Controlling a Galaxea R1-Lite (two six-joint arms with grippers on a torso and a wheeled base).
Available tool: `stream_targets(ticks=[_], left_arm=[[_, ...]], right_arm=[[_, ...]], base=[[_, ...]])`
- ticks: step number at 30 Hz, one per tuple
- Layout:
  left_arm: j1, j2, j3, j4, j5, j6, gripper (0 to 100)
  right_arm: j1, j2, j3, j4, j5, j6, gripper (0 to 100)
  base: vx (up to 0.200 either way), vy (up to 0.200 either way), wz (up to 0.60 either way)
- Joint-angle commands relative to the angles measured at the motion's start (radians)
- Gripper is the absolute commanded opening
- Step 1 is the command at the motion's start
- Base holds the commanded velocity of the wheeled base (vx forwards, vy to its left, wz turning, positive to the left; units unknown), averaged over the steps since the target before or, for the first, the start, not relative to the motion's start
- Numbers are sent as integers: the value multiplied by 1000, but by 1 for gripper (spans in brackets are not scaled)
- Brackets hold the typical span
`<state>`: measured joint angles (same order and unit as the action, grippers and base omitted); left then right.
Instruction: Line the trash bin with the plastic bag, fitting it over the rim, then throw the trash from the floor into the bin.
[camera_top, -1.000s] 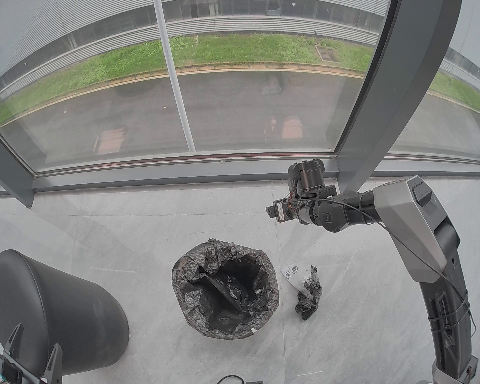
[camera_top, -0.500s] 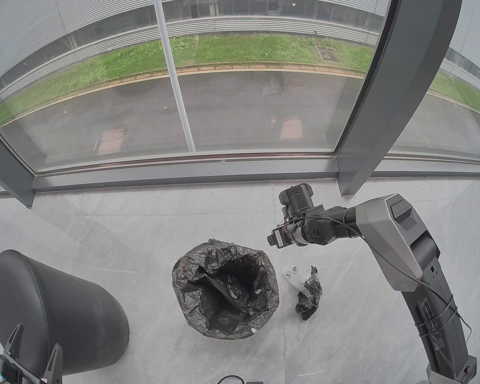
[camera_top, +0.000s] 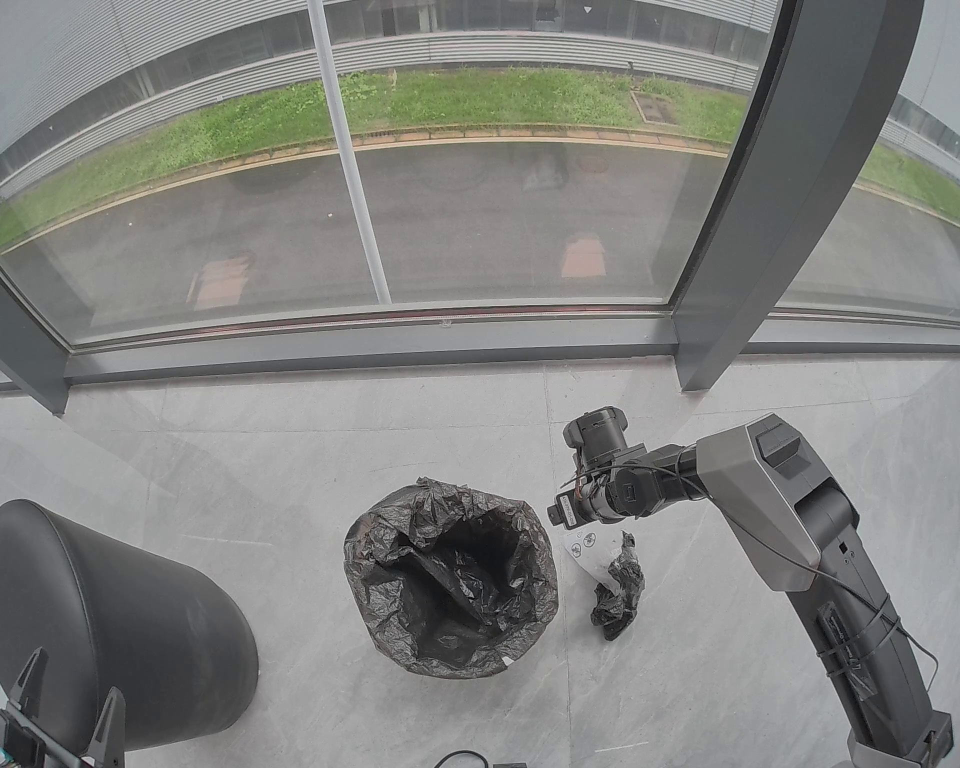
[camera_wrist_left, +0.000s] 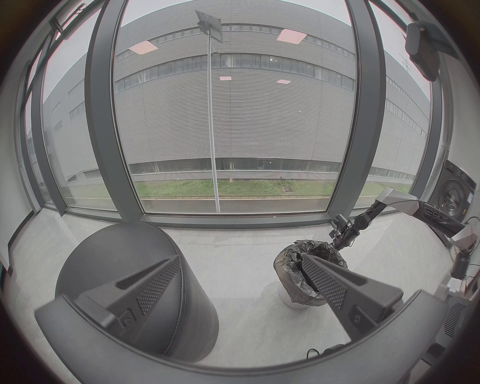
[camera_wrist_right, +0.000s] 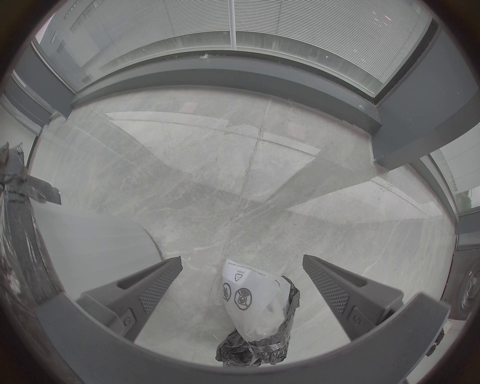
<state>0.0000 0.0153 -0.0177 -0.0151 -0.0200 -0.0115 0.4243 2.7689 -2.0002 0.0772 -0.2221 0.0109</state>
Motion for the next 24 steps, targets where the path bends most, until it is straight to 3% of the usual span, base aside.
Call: stream_targets(ticks=[1, 9, 17, 24], left_arm=[[0, -15, 18, 0, 0, -1, 100], [0, -15, 18, 0, 0, -1, 100], [0, -15, 18, 0, -1, -1, 100], [0, -15, 18, 0, -1, -1, 100]], right_arm=[[-4, 17, 0, -1, -2, 0, 100], [-13, 20, 0, 12, -6, 0, 100], [-19, 0, 0, 171, -28, 0, 100], [-32, 6, 0, 196, -28, -3, 100]], base=[[0, 0, 0], [0, 0, 0], [0, 0, 0], [0, 0, 0]])
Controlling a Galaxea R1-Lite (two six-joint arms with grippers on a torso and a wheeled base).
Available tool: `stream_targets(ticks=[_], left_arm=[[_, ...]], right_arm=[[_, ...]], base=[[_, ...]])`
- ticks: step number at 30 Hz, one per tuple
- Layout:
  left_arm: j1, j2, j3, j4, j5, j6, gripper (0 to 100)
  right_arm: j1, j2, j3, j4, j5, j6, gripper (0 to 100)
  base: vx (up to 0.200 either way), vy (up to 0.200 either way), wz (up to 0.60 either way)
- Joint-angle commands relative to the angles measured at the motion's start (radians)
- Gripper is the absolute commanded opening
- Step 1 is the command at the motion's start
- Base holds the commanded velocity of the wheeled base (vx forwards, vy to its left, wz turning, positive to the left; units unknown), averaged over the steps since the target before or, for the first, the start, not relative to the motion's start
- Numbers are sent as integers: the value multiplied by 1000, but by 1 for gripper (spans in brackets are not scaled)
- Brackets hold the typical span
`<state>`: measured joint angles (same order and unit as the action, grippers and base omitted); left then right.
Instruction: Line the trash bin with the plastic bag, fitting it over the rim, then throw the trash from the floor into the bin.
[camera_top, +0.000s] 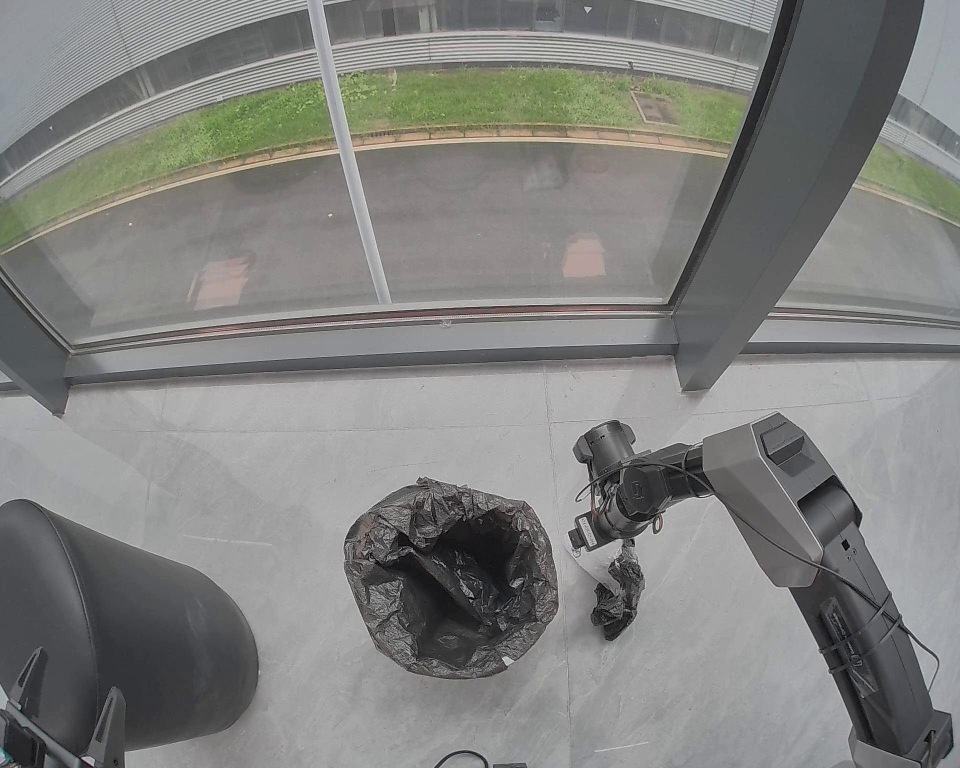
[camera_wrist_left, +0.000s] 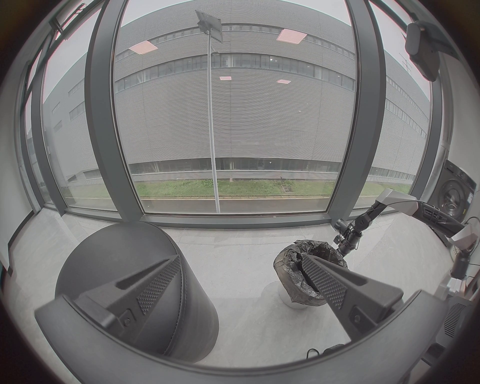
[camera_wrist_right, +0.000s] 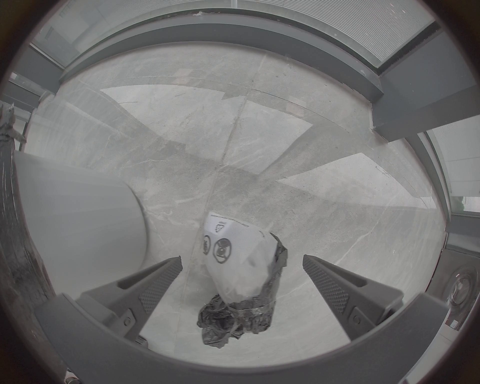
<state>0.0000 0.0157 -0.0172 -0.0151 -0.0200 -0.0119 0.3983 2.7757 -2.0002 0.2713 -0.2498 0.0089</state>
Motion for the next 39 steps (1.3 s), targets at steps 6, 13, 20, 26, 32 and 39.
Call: stream_targets(ticks=[6, 13, 20, 26, 32, 39], left_arm=[[0, -16, 17, 0, 0, 0, 100], [0, -16, 17, 0, 0, 0, 100], [0, -16, 17, 0, 0, 0, 100], [0, -16, 17, 0, 0, 0, 100], [0, -16, 17, 0, 0, 0, 100], [0, -16, 17, 0, 0, 0, 100]], right_arm=[[-10, 31, 0, 0, 0, 2, 100], [-9, 64, 0, 2, -2, -1, 100], [-6, 96, 0, 3, -2, 0, 100], [-6, 116, 0, 3, -2, 0, 100], [-7, 123, 0, 3, -2, 2, 100], [-6, 123, 0, 2, -2, 2, 100]], base=[[0, 0, 0], [0, 0, 0], [0, 0, 0], [0, 0, 0], [0, 0, 0], [0, 0, 0]])
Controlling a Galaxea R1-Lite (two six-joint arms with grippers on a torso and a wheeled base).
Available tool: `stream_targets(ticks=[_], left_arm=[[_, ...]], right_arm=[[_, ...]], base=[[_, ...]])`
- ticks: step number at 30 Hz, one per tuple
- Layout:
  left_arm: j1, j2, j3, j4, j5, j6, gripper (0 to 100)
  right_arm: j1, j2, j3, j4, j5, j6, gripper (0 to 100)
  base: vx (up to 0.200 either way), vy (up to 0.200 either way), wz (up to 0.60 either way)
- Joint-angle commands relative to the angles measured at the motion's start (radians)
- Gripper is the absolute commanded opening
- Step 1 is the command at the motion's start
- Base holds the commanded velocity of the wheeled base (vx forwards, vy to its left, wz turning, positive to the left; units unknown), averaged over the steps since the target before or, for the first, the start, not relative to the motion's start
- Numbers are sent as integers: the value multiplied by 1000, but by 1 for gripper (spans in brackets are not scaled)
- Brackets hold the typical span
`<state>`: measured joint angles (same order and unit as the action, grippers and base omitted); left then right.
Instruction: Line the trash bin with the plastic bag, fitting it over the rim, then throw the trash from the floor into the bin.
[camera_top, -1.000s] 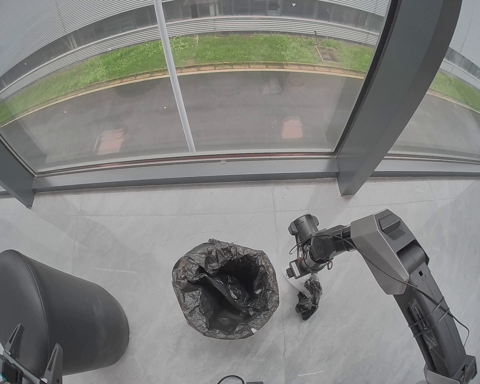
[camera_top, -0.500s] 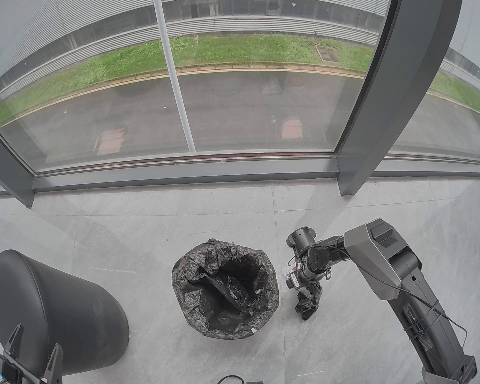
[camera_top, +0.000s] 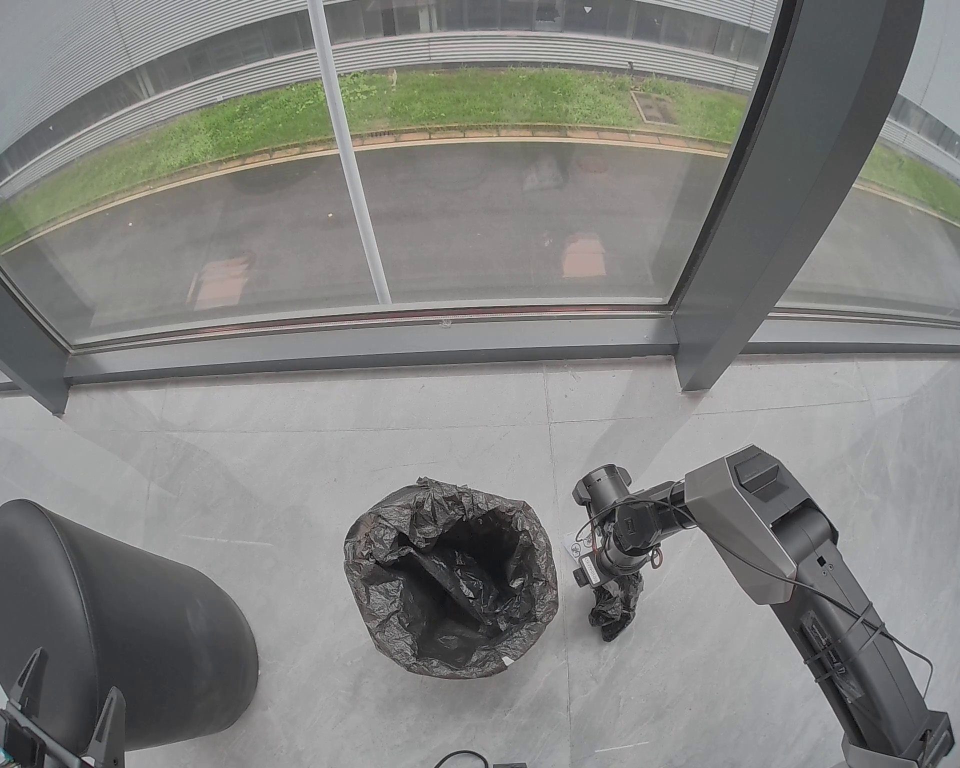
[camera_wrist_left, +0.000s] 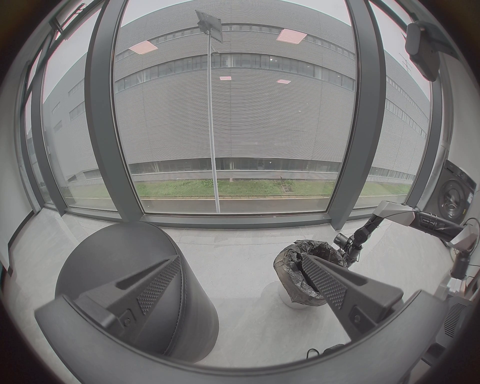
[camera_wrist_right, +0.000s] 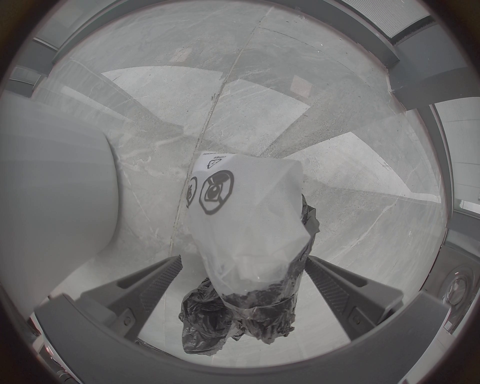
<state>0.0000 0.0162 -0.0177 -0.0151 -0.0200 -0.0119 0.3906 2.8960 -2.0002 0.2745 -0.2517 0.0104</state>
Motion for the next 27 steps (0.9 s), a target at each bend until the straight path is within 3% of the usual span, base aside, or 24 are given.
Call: stream_targets(ticks=[1, 4, 5, 21, 27], left_arm=[[0, -16, 18, 0, 0, 0, 100], [0, -16, 18, 0, -1, 0, 100], [0, -16, 18, 0, 0, 0, 100], [0, -16, 18, 0, -1, 0, 100], [0, -16, 18, 0, 0, 0, 100]], right_arm=[[2, 3, 0, 0, 0, 0, 100], [2, 3, 0, -1, 0, 0, 100], [2, 3, 0, 0, 0, 0, 0], [7, 3, 0, 0, -1, 11, 0], [11, -17, 0, 3, -38, 17, 0]], base=[[0, 0, 0], [0, 0, 0], [0, 0, 0], [0, 0, 0], [0, 0, 0]])
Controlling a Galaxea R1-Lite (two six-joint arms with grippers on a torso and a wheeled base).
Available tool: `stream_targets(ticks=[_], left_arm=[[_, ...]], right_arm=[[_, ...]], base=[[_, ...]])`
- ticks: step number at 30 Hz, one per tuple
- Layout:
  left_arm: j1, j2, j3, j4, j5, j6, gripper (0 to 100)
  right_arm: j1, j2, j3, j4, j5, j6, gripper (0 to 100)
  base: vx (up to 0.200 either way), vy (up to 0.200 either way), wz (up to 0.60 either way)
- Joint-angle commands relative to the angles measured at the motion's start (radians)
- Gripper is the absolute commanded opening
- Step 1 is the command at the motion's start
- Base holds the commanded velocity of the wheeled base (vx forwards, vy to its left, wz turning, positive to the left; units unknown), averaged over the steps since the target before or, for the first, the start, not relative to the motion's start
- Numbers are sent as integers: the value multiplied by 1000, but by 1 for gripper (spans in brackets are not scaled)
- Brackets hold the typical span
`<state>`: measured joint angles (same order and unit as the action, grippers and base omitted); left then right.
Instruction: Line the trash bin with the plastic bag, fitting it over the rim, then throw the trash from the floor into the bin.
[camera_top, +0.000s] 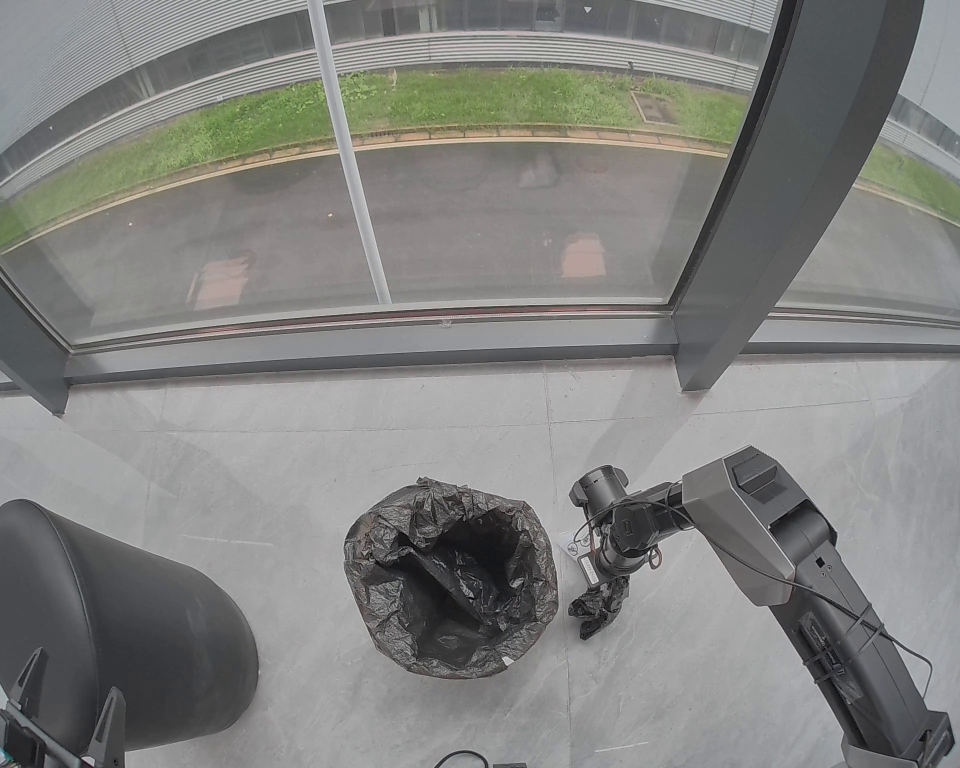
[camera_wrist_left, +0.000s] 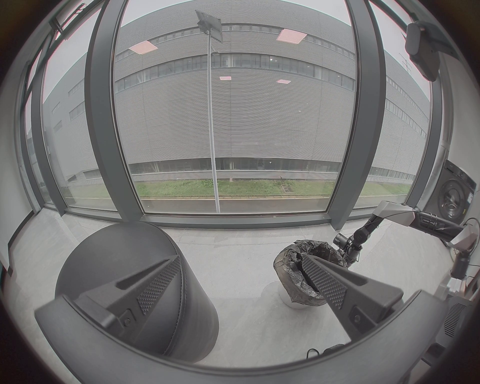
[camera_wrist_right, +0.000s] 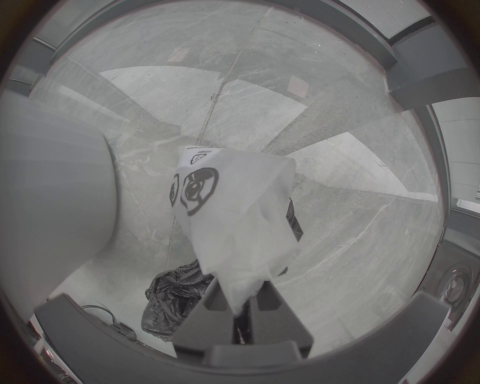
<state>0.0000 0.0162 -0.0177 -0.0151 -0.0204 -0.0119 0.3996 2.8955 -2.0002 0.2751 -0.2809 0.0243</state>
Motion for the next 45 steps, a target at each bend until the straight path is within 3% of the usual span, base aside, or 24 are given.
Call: stream_targets(ticks=[1, 7, 27, 40, 45], left_arm=[[0, -16, 18, 0, 0, 0, 100], [0, -16, 18, 0, 0, 0, 100], [0, -16, 18, 0, -1, 0, 100], [0, -16, 18, 0, 0, 0, 100], [0, -16, 18, 0, -1, 0, 100]], right_arm=[[2, -30, 0, 10, -11, 5, 0], [2, -130, 0, 95, -14, 40, 0], [22, -470, 0, 127, -43, 54, 0], [143, -671, 0, 131, -43, 103, 0], [246, -759, 0, 128, -38, 141, 0]], base=[[0, 0, 0], [0, 0, 0], [0, 0, 0], [0, 0, 0], [0, 0, 0]])
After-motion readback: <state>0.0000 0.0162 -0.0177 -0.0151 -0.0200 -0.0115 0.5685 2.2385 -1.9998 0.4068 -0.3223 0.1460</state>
